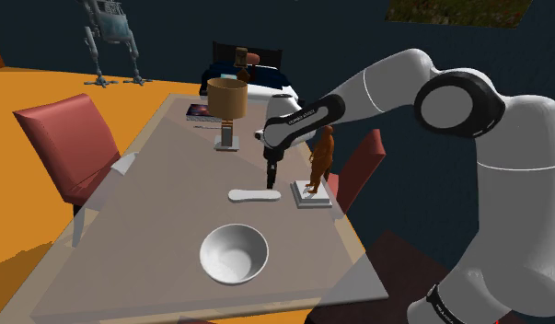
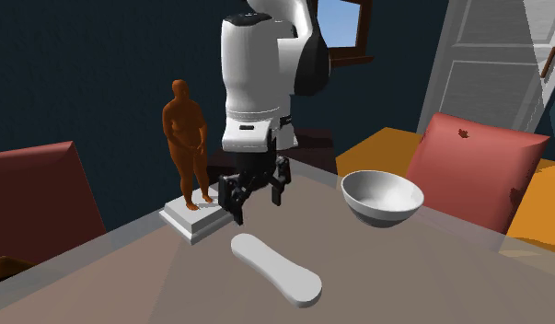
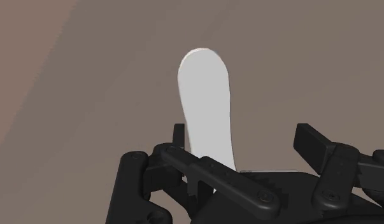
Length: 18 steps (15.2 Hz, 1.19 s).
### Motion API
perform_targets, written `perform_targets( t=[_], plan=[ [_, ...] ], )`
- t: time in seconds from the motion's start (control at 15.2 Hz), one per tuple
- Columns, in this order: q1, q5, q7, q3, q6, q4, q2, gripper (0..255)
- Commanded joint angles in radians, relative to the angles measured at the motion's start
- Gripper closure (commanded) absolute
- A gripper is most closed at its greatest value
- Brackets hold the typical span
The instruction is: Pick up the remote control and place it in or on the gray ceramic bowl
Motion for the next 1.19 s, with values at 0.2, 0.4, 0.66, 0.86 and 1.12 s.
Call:
perform_targets(
  t=[0.2, 0.4, 0.66, 0.86, 1.12],
  plan=[
    [0.009, -0.008, -0.060, 0.030, -0.009, 0.203, 0.196, 0],
    [0.010, -0.009, -0.066, 0.033, 0.005, 0.226, 0.233, 0],
    [0.011, -0.009, -0.066, 0.033, 0.037, 0.230, 0.270, 0],
    [0.011, -0.009, -0.066, 0.033, 0.049, 0.233, 0.285, 0],
    [0.011, -0.009, -0.066, 0.033, 0.049, 0.233, 0.285, 0]
  ],
)
